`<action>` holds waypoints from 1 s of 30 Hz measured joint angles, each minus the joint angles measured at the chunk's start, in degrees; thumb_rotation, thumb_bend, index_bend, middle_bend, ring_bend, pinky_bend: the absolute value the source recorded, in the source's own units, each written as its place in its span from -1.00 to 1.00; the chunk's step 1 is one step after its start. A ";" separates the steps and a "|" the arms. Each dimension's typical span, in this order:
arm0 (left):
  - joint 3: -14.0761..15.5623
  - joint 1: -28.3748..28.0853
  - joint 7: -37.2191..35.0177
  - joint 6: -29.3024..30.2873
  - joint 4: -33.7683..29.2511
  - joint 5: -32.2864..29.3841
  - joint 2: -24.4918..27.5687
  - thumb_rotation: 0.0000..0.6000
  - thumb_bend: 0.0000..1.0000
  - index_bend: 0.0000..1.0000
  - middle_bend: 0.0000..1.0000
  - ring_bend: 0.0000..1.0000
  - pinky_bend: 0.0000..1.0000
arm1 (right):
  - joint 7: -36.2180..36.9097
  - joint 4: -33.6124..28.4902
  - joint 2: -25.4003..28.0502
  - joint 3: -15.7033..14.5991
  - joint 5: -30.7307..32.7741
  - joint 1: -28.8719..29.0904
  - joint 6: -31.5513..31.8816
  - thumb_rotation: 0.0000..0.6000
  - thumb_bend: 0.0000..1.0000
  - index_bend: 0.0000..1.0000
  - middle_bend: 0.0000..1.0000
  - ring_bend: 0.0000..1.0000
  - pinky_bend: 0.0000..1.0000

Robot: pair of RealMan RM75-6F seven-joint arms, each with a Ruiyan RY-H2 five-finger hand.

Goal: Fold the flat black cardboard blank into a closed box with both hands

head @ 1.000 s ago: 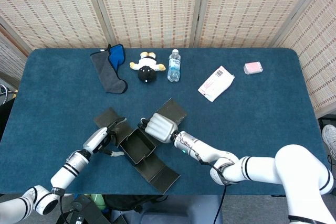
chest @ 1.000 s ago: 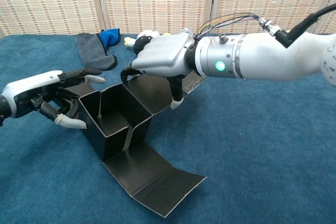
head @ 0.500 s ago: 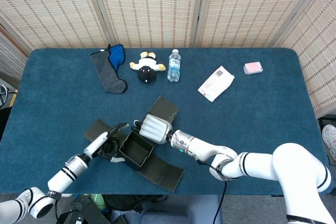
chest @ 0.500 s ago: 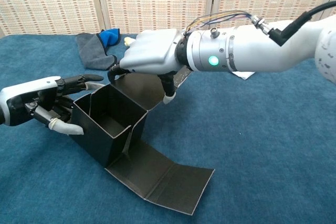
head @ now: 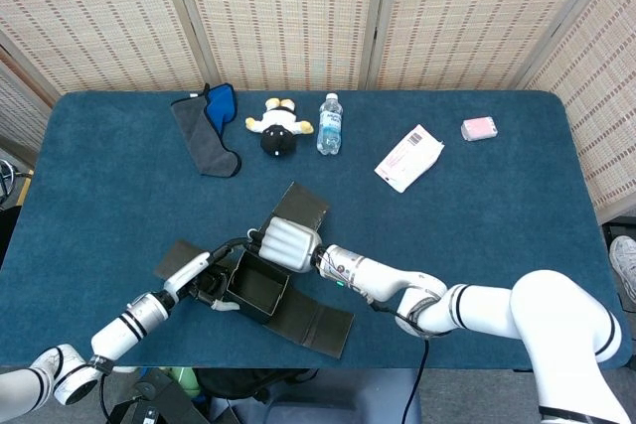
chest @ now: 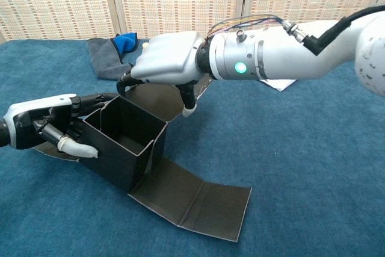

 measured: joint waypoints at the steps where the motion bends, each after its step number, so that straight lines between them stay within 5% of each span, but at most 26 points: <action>1: 0.17 -0.15 -0.51 -0.06 0.15 0.12 -0.04 1.00 -0.81 -1.00 -1.00 0.25 0.70 | 0.03 0.10 -0.05 -0.01 -0.12 0.04 -0.06 1.00 -0.75 -0.48 -0.42 0.63 1.00; 16: 1.82 -1.58 -3.55 -1.00 1.92 0.27 -0.87 1.00 -0.81 -0.89 -0.98 0.27 0.70 | -0.96 0.83 -0.69 0.36 -1.35 0.62 -0.29 1.00 -0.75 -0.48 -0.42 0.63 1.00; 30: 1.81 -1.11 -4.23 -0.41 2.83 -0.86 -2.38 1.00 -0.81 -0.55 -0.55 0.33 0.70 | -1.54 0.92 -0.99 0.45 -1.17 0.29 -0.30 1.00 -0.75 -0.48 -0.42 0.63 1.00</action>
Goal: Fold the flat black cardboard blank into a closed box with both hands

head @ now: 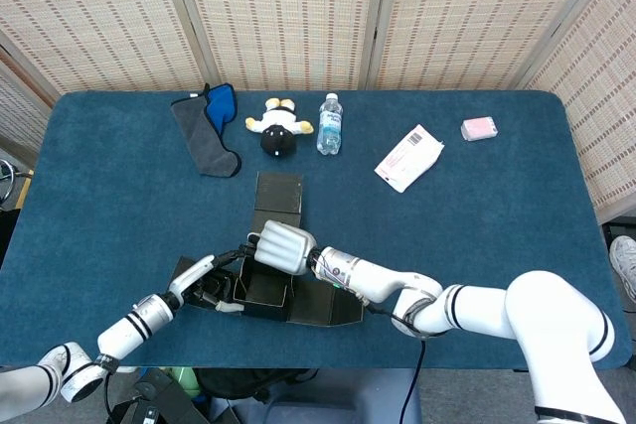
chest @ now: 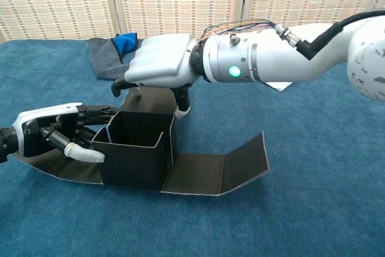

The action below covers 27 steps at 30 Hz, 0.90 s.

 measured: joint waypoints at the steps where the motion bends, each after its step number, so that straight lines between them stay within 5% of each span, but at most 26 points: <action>1: 0.00 0.02 0.01 0.02 0.11 -0.02 -0.08 1.00 -0.81 -0.54 -0.53 0.33 0.70 | -0.10 -0.05 0.02 0.03 0.07 -0.04 0.01 1.00 -0.75 -0.48 -0.42 0.63 1.00; 7: 0.07 0.26 0.77 0.08 0.48 -0.24 -0.50 1.00 -0.81 -0.48 -0.45 0.34 0.70 | -0.66 -0.55 0.18 0.16 0.78 -0.53 0.27 1.00 -0.75 -0.52 -0.45 0.63 1.00; 14: -0.47 1.12 2.73 0.40 0.59 -1.41 -1.29 1.00 -0.81 -0.41 -0.38 0.35 0.70 | 0.98 -2.79 0.65 0.88 1.62 -2.11 2.64 1.00 -0.82 -0.99 -0.65 0.57 1.00; 27: -1.41 2.71 1.46 1.28 0.07 -3.36 0.94 1.00 -0.81 -0.43 -0.38 0.33 0.70 | 11.22 -11.69 7.50 0.32 -0.39 -10.91 14.11 1.00 -0.82 -1.00 -0.69 0.53 1.00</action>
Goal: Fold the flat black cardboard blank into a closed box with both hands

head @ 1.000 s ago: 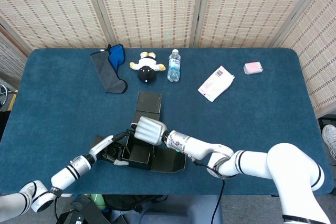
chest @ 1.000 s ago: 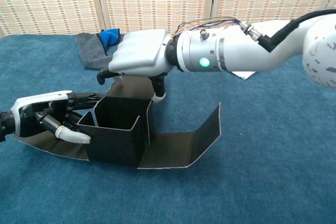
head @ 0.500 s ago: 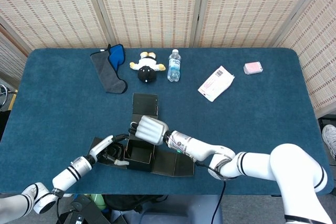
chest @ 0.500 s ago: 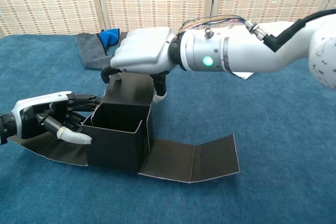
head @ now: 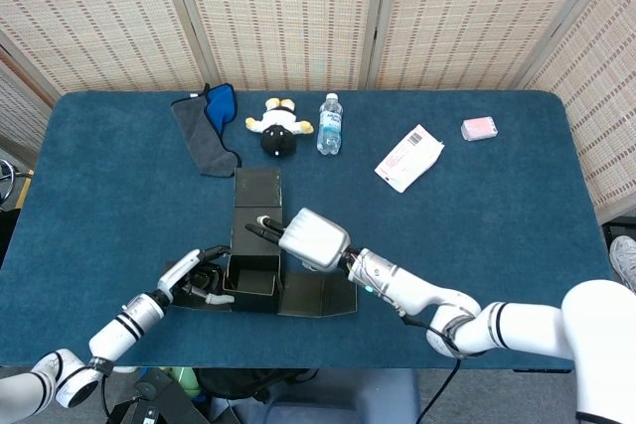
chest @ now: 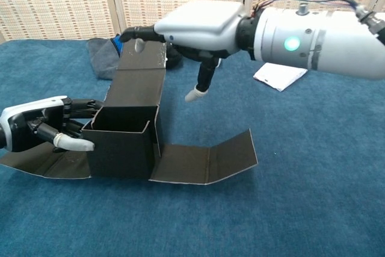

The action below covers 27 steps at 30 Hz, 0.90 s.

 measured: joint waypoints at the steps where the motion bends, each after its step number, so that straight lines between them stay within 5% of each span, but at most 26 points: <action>1: -0.13 0.15 -0.04 0.07 -0.01 -0.23 0.26 1.00 -0.81 -0.43 -0.38 0.33 0.70 | 0.51 -0.24 0.42 -0.17 -0.38 -0.71 1.05 1.00 -0.82 -1.00 -0.69 0.53 1.00; 14: -2.95 1.12 -3.83 1.40 -1.97 -2.08 5.49 1.00 -0.81 -0.45 -0.38 0.32 0.70 | 11.51 1.38 4.92 -3.75 -4.90 -12.03 13.13 1.00 -0.82 -1.00 -0.69 0.53 1.00; 27: -4.81 -0.29 -8.60 1.37 -5.50 -1.24 7.93 1.00 -0.81 -0.45 -0.38 0.32 0.70 | 13.48 11.14 -2.21 -3.69 -7.99 -16.74 19.94 1.00 -1.00 -1.00 -0.72 0.50 1.00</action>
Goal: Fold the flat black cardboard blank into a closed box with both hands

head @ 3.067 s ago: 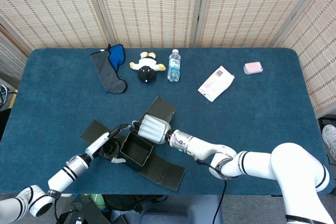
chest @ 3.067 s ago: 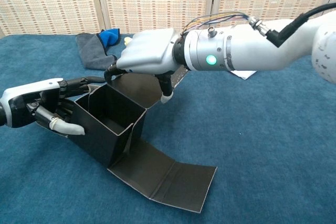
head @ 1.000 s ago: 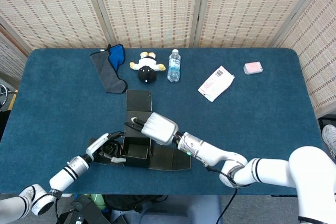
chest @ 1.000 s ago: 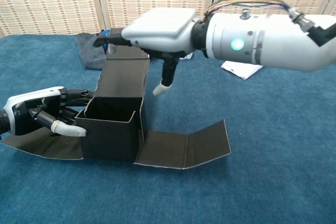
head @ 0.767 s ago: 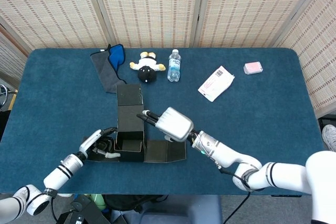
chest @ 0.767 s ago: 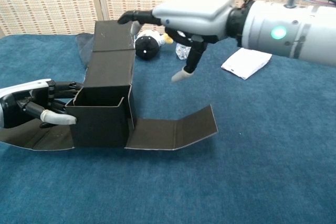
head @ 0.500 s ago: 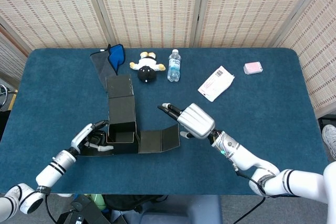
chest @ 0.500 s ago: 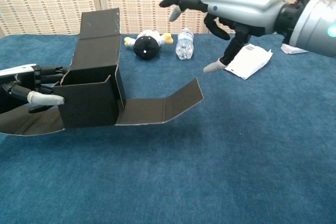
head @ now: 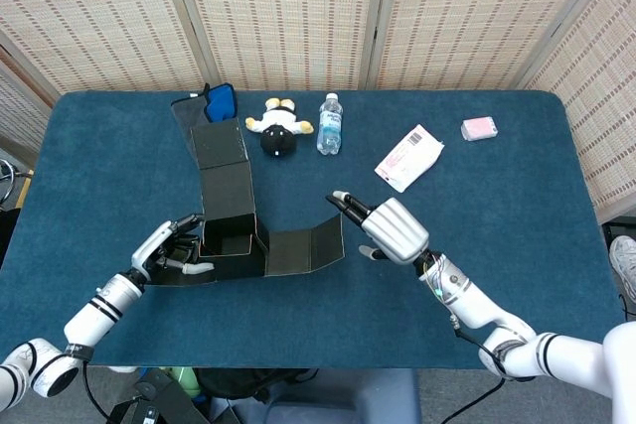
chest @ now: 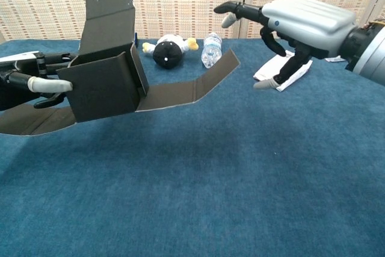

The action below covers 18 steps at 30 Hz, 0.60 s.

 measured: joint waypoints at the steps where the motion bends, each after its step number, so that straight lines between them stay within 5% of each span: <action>1: -0.06 -0.14 -0.43 -0.08 -0.30 0.12 0.06 1.00 -0.81 -0.45 -0.38 0.32 0.70 | -0.15 0.85 -1.12 0.20 -0.19 -0.11 0.43 1.00 -1.00 -1.00 -0.73 0.49 1.00; 18: -0.22 -2.59 -7.49 -1.08 -3.62 2.15 1.81 1.00 -0.81 -0.46 -0.38 0.32 0.70 | 2.20 15.27 -17.94 4.70 -4.79 1.05 8.51 1.00 -1.00 -1.00 -0.83 0.41 1.00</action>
